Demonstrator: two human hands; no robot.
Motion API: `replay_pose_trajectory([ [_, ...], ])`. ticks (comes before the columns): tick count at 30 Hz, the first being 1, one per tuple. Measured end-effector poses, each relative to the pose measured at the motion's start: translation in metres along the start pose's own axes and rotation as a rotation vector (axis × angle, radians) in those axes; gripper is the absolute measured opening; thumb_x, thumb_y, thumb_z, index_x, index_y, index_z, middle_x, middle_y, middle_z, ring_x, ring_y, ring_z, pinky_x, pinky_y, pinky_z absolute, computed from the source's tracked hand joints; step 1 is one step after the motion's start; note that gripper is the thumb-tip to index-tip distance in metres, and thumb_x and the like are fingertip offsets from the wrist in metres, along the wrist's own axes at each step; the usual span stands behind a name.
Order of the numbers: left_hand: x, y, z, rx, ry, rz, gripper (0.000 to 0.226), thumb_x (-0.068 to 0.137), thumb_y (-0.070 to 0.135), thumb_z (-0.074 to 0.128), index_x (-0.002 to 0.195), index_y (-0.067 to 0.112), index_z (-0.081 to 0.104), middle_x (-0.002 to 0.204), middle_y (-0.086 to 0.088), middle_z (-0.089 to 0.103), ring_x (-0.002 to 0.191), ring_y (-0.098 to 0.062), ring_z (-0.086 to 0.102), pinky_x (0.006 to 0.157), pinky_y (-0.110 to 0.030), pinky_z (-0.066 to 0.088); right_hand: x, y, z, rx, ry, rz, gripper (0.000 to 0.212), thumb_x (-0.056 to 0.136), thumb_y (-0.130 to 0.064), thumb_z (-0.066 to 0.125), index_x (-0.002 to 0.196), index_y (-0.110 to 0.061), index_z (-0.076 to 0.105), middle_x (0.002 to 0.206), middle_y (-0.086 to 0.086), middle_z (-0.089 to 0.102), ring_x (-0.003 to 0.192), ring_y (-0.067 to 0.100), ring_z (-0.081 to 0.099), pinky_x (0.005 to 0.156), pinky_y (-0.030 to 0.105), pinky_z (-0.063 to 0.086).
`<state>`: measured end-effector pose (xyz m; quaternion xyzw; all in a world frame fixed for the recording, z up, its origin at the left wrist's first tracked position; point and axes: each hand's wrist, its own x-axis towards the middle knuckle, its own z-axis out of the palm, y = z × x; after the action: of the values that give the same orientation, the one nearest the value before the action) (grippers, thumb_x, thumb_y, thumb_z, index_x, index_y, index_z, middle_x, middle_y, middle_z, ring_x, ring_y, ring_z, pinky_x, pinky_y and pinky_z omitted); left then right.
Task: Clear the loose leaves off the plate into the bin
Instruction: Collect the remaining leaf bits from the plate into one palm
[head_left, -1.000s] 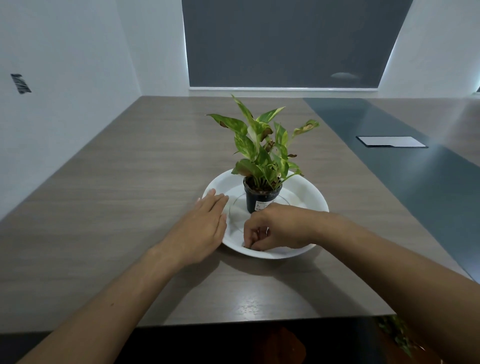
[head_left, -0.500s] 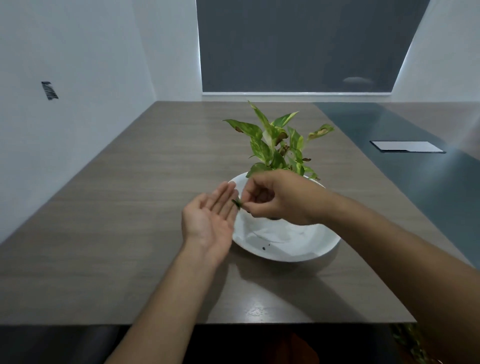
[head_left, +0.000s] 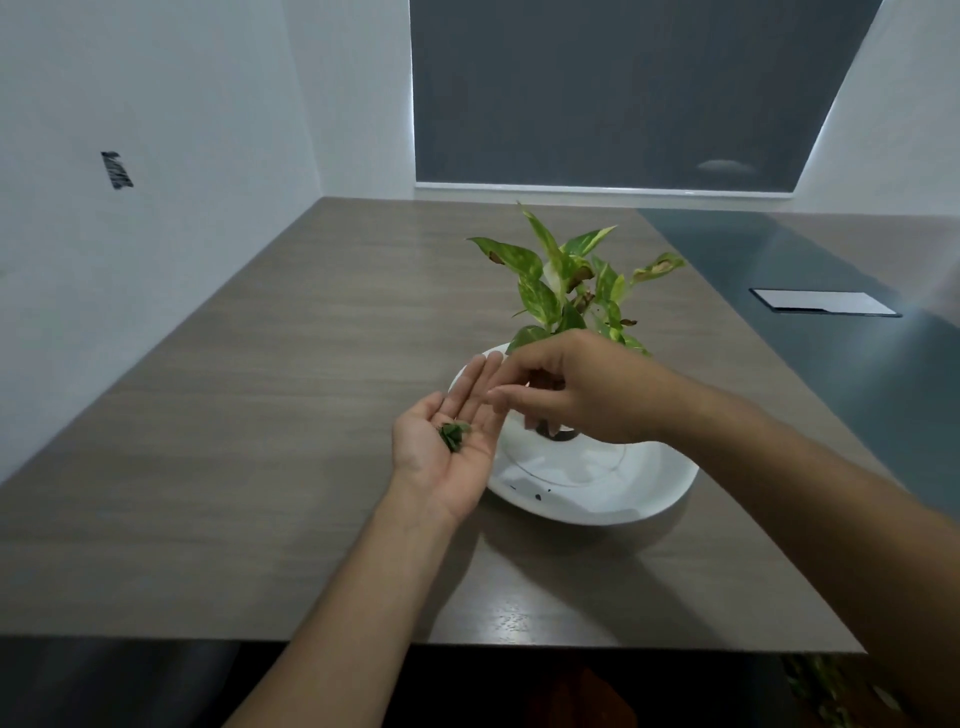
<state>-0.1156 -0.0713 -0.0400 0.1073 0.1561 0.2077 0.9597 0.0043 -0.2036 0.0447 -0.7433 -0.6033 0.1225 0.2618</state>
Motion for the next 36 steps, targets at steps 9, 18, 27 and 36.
replay_pose_trajectory([
  [9, 0.01, 0.001, -0.003, 0.15, 0.05, 0.072, 0.047, 0.117, 0.025, 0.036, 0.14, -0.007, 0.062, 0.136, -0.022, 0.073, 0.136, -0.034, 0.065, 0.118, -0.044, 0.048, -0.031, 0.063, 0.035, -0.158, -0.232, 0.24, 0.011, 0.091, -0.039, 0.083, 0.097, -0.03, 0.082, 0.09, -0.016, 0.081, 0.081, 0.008, 0.077, 0.067, 0.022, 0.061],
  [18, 0.008, 0.0, -0.003, 0.156, 0.043, 0.033, 0.044, 0.106, 0.02, 0.046, 0.132, -0.009, 0.068, 0.131, -0.025, 0.075, 0.13, -0.036, 0.069, 0.119, -0.046, 0.048, -0.032, 0.063, 0.048, -0.157, -0.209, 0.273, 0.011, 0.086, -0.036, 0.084, 0.095, -0.03, 0.086, 0.084, -0.019, 0.083, 0.08, -0.004, 0.075, 0.076, 0.019, 0.062],
  [27, 0.009, 0.0, -0.004, 0.14, 0.041, 0.024, 0.046, 0.105, 0.02, 0.044, 0.133, -0.009, 0.067, 0.13, -0.025, 0.075, 0.131, -0.037, 0.069, 0.119, -0.046, 0.048, -0.022, 0.05, 0.058, -0.196, -0.213, 0.275, 0.01, 0.092, -0.026, 0.078, 0.087, -0.025, 0.086, 0.075, -0.009, 0.082, 0.073, 0.006, 0.075, 0.069, 0.024, 0.062],
  [36, 0.006, -0.002, -0.004, 0.141, 0.054, 0.033, 0.049, 0.105, 0.019, 0.039, 0.133, -0.009, 0.067, 0.13, -0.025, 0.075, 0.133, -0.037, 0.067, 0.121, -0.047, 0.046, -0.016, 0.043, 0.047, -0.081, -0.236, 0.286, 0.007, 0.091, -0.02, 0.077, 0.085, -0.02, 0.079, 0.078, 0.001, 0.082, 0.073, 0.021, 0.079, 0.071, 0.031, 0.066],
])
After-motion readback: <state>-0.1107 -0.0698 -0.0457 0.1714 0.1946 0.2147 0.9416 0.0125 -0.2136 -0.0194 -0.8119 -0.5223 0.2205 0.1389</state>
